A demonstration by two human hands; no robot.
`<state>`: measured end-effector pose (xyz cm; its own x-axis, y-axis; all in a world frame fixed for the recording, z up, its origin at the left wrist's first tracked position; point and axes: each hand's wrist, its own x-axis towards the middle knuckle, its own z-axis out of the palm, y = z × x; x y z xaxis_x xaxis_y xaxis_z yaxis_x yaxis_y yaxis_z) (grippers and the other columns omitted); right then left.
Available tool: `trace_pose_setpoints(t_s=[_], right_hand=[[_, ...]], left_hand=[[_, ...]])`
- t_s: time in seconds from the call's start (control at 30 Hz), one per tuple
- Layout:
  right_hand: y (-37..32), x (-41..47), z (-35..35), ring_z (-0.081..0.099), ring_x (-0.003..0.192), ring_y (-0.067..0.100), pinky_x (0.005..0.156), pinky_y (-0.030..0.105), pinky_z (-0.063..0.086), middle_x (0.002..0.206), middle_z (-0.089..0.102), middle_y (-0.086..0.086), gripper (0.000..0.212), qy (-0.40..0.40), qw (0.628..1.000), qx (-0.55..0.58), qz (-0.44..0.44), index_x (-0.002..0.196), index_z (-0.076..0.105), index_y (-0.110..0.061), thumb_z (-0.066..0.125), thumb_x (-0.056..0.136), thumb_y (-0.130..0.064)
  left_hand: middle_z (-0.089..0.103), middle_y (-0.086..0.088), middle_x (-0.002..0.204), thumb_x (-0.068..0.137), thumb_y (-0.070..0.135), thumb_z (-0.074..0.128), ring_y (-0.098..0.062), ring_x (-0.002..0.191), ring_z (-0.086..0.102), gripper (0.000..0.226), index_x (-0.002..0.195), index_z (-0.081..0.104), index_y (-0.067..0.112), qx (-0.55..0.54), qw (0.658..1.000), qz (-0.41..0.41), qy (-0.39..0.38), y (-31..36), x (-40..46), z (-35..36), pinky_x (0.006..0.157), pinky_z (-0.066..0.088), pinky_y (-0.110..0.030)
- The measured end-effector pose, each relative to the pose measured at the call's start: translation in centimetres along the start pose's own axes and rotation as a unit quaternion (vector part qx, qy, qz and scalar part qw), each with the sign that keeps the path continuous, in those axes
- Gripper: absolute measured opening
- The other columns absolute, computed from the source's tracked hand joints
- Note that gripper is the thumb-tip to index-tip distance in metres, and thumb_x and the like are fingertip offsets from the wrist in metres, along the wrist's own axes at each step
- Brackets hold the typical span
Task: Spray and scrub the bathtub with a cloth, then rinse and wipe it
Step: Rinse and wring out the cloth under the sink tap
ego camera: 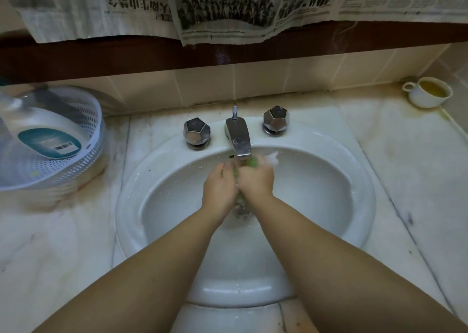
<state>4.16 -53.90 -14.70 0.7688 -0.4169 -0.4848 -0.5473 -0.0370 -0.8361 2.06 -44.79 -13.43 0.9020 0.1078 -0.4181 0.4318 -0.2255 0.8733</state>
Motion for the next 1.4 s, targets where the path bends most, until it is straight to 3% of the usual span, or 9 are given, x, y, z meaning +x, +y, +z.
trace_pose_setpoints(t_s=[0.1, 0.2, 0.33, 0.73, 0.93, 1.07, 1.2, 1.3, 1.4], right_hand=[[-0.1, -0.1, 0.3, 0.07, 0.077, 0.028, 0.073, 0.036, 0.058, 0.079, 0.074, 0.002, 0.01, 0.006, 0.998, 0.035, 0.043, 0.081, 0.071, -0.019, 0.073, 0.071, -0.02], [-0.2, -0.4, 0.3, 0.072, 0.082, 0.032, 0.079, 0.044, 0.063, 0.085, 0.075, 0.008, 0.018, 0.003, 0.992, 0.075, 0.101, 0.084, 0.072, -0.015, 0.072, 0.07, -0.027], [-0.6, -0.4, -0.2, 0.061, 0.059, 0.023, 0.045, 0.021, 0.048, 0.074, 0.067, 0.006, 0.009, -0.014, 0.974, 0.151, 0.169, 0.082, 0.066, -0.01, 0.072, 0.086, -0.015], [0.6, -0.3, 1.1, 0.074, 0.079, 0.036, 0.077, 0.048, 0.062, 0.075, 0.07, 0.015, 0.015, -0.092, 0.946, 0.218, 0.22, 0.066, 0.069, -0.009, 0.069, 0.068, -0.023], [-1.8, 1.0, -2.6, 0.072, 0.097, 0.035, 0.087, 0.054, 0.061, 0.113, 0.073, 0.017, 0.026, -0.137, 0.987, -0.009, 0.086, 0.115, 0.068, -0.004, 0.049, 0.102, -0.017], [-4.1, 2.5, -6.0, 0.072, 0.08, 0.035, 0.077, 0.052, 0.061, 0.086, 0.07, 0.01, 0.026, -0.03, 0.988, -0.129, -0.073, 0.089, 0.062, -0.015, 0.043, 0.09, -0.032], [-6.6, 3.3, -9.7, 0.054, 0.102, 0.032, 0.085, 0.041, 0.048, 0.11, 0.059, 0.011, 0.024, 0.116, 0.892, -0.29, -0.326, 0.115, 0.06, -0.017, 0.057, 0.092, -0.023], [-8.5, 6.0, -11.1, 0.041, 0.13, 0.039, 0.105, 0.048, 0.045, 0.146, 0.04, 0.016, 0.051, 0.002, 0.809, -0.459, -0.368, 0.142, 0.051, -0.031, 0.063, 0.093, -0.037], [-10.2, 8.1, -11.2, 0.055, 0.115, 0.037, 0.091, 0.041, 0.049, 0.134, 0.048, 0.011, 0.056, -0.102, 0.752, -0.54, -0.364, 0.148, 0.044, -0.029, 0.06, 0.098, -0.049]], left_hand=[[0.069, -0.005, 0.083, 0.089, 0.058, 0.044, -0.035, 0.088, 0.068, 0.036, 0.085, 0.064, 0.028, -0.004, 1.0, 0.004, 0.02, -0.4, -0.4, 0.1, 0.081, 0.058, -0.058], [0.062, -0.003, 0.072, 0.098, 0.042, 0.051, -0.025, 0.071, 0.058, 0.031, 0.078, 0.058, 0.018, 0.006, 0.999, 0.029, 0.042, -0.1, -1.1, 0.3, 0.064, 0.048, -0.037], [0.052, -0.004, 0.068, 0.099, 0.031, 0.055, -0.02, 0.063, 0.046, 0.032, 0.076, 0.047, 0.01, 0.023, 0.997, 0.058, 0.053, -0.3, -1.4, 0.4, 0.058, 0.037, -0.033], [0.047, -0.001, 0.066, 0.099, 0.027, 0.055, -0.018, 0.062, 0.043, 0.031, 0.072, 0.045, 0.014, 0.054, 0.995, 0.063, 0.064, -0.7, -2.9, -0.8, 0.054, 0.034, -0.032], [0.052, -0.002, 0.058, 0.102, 0.029, 0.054, -0.024, 0.052, 0.053, 0.033, 0.069, 0.054, 0.025, -0.009, 1.0, 0.021, 0.011, -0.3, -1.9, -2.7, 0.046, 0.042, -0.03], [0.057, -0.014, 0.068, 0.105, 0.026, 0.052, -0.024, 0.05, 0.059, 0.028, 0.08, 0.056, 0.015, -0.065, 0.997, -0.018, -0.048, -0.2, -1.9, -3.4, 0.042, 0.043, -0.027], [0.059, -0.003, 0.07, 0.105, 0.034, 0.054, -0.023, 0.066, 0.059, 0.03, 0.077, 0.053, 0.022, -0.022, 0.992, -0.022, -0.123, -0.8, -2.1, -3.8, 0.064, 0.045, -0.034], [0.053, -0.006, 0.074, 0.106, 0.033, 0.053, -0.021, 0.069, 0.053, 0.026, 0.082, 0.05, 0.021, -0.021, 0.987, -0.035, -0.156, -0.9, -2.3, -3.9, 0.067, 0.043, -0.035], [0.052, -0.01, 0.076, 0.106, 0.027, 0.051, -0.021, 0.069, 0.054, 0.023, 0.084, 0.051, 0.019, -0.012, 0.986, -0.036, -0.165, -0.9, -2.2, -4.1, 0.06, 0.042, -0.031]])
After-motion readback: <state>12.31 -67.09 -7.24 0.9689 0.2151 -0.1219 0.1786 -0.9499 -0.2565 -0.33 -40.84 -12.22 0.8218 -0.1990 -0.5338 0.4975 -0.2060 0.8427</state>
